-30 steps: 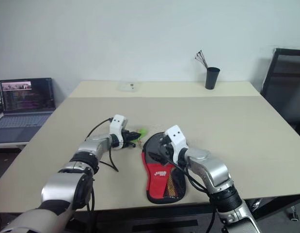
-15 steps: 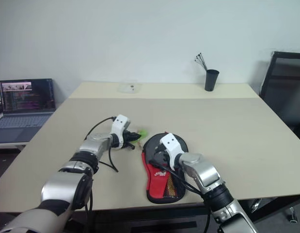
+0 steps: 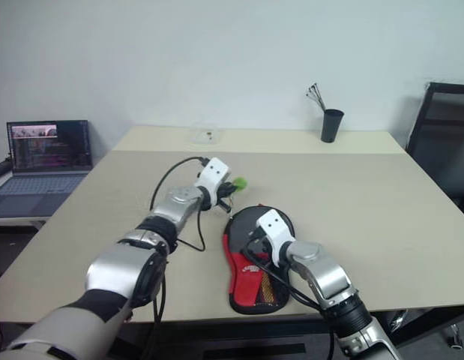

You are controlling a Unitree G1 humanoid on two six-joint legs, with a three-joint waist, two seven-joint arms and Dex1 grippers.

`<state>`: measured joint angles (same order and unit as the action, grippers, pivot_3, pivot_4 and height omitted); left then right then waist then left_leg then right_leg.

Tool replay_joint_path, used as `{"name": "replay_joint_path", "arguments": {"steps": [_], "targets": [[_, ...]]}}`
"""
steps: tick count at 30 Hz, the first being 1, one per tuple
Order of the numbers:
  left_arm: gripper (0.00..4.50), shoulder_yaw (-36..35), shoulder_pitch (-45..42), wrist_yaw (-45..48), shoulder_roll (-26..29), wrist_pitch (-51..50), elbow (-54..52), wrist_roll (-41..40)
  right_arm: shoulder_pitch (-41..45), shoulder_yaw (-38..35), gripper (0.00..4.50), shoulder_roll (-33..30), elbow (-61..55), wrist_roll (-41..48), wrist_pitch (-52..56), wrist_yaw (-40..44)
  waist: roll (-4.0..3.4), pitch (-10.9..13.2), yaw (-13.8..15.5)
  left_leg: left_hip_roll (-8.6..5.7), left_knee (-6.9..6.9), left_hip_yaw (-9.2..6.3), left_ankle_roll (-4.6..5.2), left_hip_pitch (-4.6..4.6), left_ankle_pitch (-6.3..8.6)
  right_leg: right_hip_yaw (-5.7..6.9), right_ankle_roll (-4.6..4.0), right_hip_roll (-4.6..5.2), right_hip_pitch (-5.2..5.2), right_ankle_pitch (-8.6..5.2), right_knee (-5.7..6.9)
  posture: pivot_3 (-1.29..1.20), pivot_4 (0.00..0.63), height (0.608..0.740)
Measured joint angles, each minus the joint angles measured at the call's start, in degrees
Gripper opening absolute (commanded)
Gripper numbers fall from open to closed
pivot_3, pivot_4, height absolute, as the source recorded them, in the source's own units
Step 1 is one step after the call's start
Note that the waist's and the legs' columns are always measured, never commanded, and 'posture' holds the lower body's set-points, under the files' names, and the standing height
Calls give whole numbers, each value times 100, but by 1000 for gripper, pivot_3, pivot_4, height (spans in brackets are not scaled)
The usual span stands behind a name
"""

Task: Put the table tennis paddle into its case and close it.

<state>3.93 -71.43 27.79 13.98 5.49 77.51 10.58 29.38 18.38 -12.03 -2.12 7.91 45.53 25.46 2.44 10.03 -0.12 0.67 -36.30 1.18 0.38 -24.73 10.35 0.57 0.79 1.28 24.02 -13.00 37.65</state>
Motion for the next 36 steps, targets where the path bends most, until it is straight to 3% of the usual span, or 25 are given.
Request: {"name": "replay_joint_path", "arguments": {"steps": [18,36], "targets": [[8,1260,-194,-1131,-287,906,240,1731,-503,-87,4500,6,-580,-4,159,-180,2,-2,13,0,0,2,-1,0,1,0,1,1,-1,-1,-3,0,150,740],[8,3598,-688,-2548,-741,2287,431,4122,-849,-82,4500,103,-1066,-53,358,-337,2,-2,19,0,6,1,-2,-6,2,1,3,6,-1,-3,-22,0,150,740]]}}
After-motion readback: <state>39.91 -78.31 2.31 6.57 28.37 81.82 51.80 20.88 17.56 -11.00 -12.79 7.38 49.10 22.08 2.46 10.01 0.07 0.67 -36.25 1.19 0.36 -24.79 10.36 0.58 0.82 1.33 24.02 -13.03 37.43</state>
